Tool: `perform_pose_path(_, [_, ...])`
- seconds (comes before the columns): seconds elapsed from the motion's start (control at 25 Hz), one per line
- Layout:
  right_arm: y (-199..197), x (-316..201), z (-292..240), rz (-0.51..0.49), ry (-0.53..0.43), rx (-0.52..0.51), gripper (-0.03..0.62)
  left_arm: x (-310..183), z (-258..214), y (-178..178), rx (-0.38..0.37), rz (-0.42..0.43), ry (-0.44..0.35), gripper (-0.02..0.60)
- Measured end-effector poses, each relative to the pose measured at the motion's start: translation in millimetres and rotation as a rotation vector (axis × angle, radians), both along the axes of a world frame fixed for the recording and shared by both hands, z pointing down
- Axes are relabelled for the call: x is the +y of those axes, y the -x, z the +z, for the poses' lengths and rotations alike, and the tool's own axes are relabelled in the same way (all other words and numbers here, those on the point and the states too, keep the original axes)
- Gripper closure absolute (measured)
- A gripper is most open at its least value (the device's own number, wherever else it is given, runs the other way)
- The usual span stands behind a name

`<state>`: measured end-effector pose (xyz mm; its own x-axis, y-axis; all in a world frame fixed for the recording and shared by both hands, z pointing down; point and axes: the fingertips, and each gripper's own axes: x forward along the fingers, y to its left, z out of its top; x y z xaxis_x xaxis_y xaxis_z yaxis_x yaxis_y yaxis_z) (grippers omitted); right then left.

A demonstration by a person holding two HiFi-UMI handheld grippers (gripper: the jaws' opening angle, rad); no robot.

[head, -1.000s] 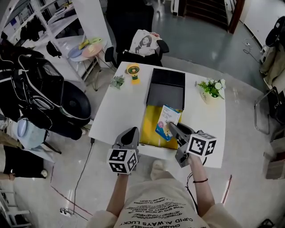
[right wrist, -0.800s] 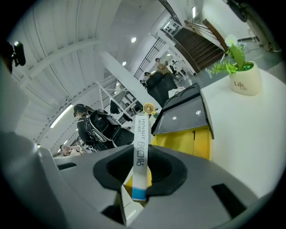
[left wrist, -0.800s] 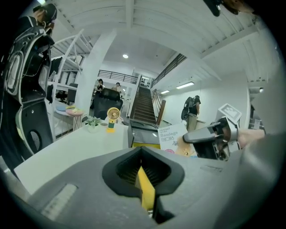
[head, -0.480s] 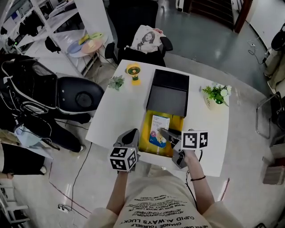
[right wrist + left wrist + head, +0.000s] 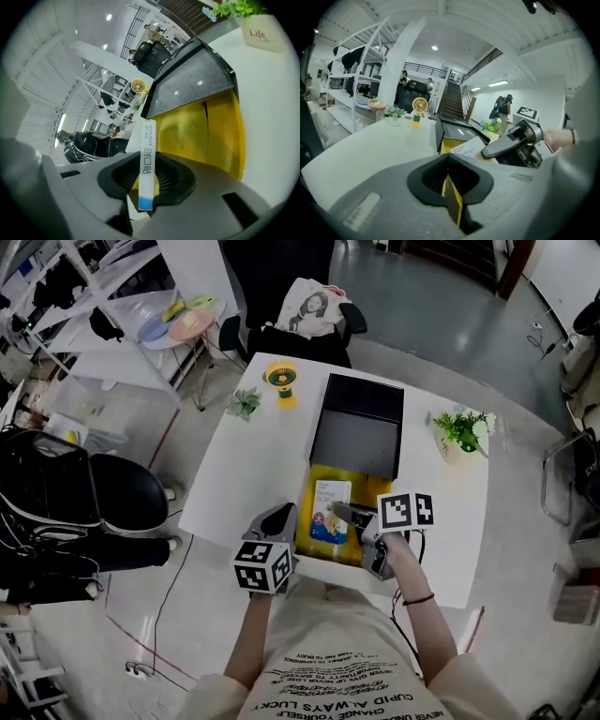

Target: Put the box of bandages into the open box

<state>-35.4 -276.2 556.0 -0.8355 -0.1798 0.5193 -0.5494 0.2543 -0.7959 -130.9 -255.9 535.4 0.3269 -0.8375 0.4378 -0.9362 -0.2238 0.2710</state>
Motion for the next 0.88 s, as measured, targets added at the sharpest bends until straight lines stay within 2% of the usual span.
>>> perform_pose_path(0.24, [2, -4, 9, 0.057, 0.087, -0.034, 0.502, -1, 4, -4, 0.008, 0.045, 0.022, 0.56])
perform_pose_path(0.4, [-1, -6, 16, 0.101, 0.119, -0.021, 0.496, -5, 4, -5, 0.01, 0.076, 0.034, 0.56])
perform_pose_path(0.68, [-4, -7, 29, 0.123, 0.108, 0.061, 0.497, -11, 4, -5, 0.008, 0.125, 0.043, 0.56])
perform_pose_path(0.88, [-1, -8, 32, 0.113, 0.064, 0.115, 0.493, -14, 6, -5, 0.015, 0.142, 0.05, 0.558])
